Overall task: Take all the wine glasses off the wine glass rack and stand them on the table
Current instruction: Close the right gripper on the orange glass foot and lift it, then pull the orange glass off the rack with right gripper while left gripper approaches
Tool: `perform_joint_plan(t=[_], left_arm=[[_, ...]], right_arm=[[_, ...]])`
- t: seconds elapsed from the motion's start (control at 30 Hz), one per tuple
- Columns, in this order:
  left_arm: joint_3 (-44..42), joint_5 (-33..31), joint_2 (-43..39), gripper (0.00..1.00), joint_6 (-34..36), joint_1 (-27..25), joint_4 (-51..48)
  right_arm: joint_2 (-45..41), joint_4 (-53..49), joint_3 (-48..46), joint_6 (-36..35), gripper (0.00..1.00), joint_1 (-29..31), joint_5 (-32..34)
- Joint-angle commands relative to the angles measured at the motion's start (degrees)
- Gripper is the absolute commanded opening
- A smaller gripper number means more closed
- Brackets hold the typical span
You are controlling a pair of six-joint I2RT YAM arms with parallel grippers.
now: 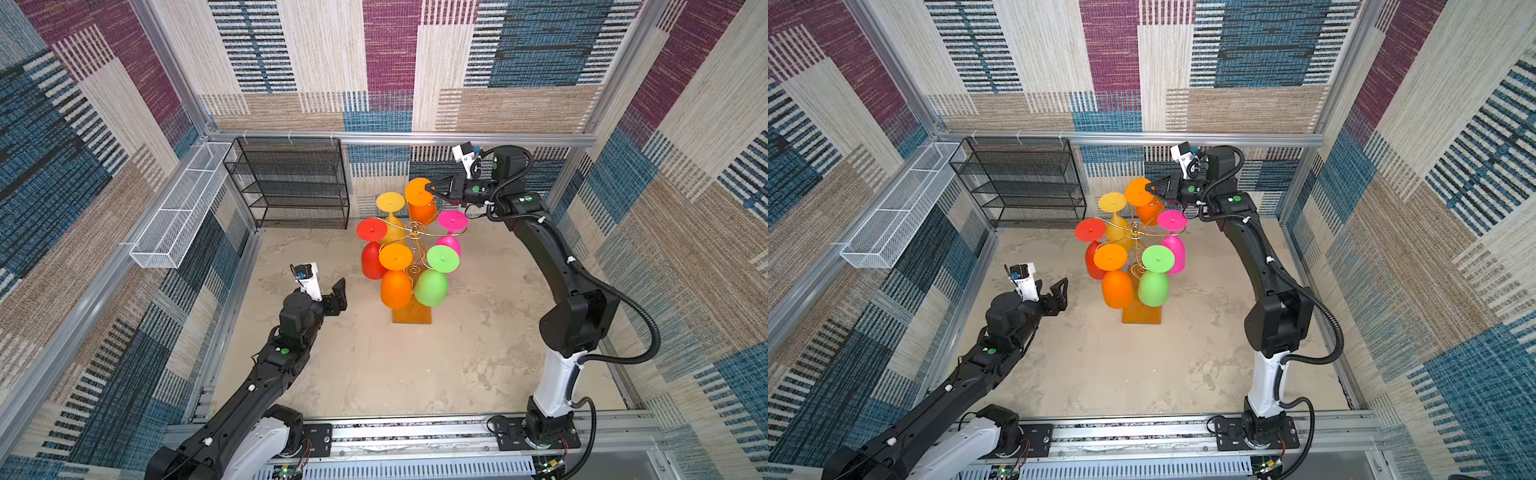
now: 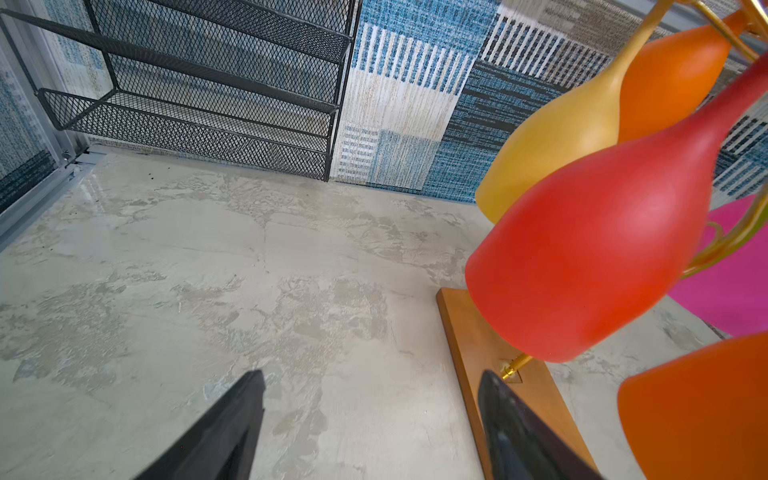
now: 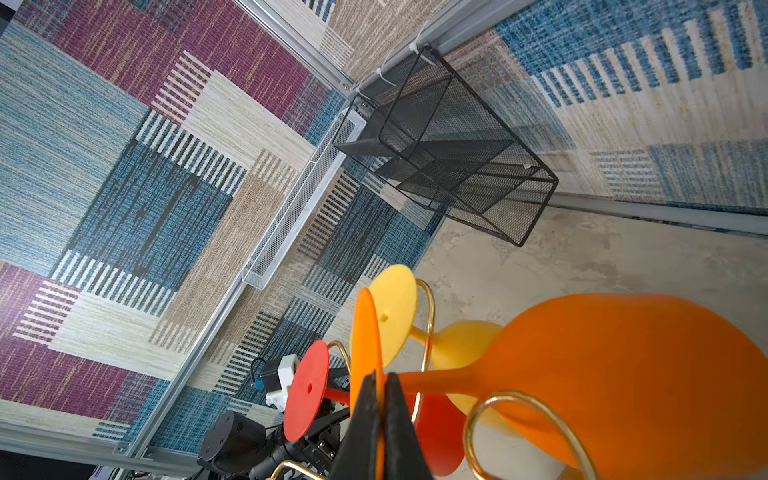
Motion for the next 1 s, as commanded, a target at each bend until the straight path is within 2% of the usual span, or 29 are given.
perform_joint_plan(t=[0.0, 0.27, 0.47, 0.6, 0.8, 0.97], left_arm=[[0.0, -0.4, 0.0, 0.83, 0.0, 0.1, 0.5], [0.2, -0.6, -0.2, 0.83, 0.2, 0.1, -0.1], [0.5, -1.1, -1.7, 0.83, 0.2, 0.1, -0.5], [1.4, -0.9, -3.3, 0.83, -0.1, 0.1, -0.8], [3.2, 1.6, -6.0, 0.83, -1.0, 0.1, -1.1], [7.2, 9.0, -6.7, 0.82, -1.6, 0.0, -1.2]], right_arm=[[2.4, -0.3, 4.1, 0.1, 0.0, -0.1, 0.0], [8.9, -0.7, 14.7, 1.3, 0.0, -1.0, 1.0], [6.4, 3.2, 13.9, 1.4, 0.0, -3.7, 3.2], [-0.3, 9.0, 7.0, 1.6, 0.0, -6.4, 3.8], [-15.8, 23.7, -10.7, 3.0, 0.0, -9.8, 3.4], [-28.2, 34.1, -23.2, 3.5, 0.0, -10.3, 2.8]])
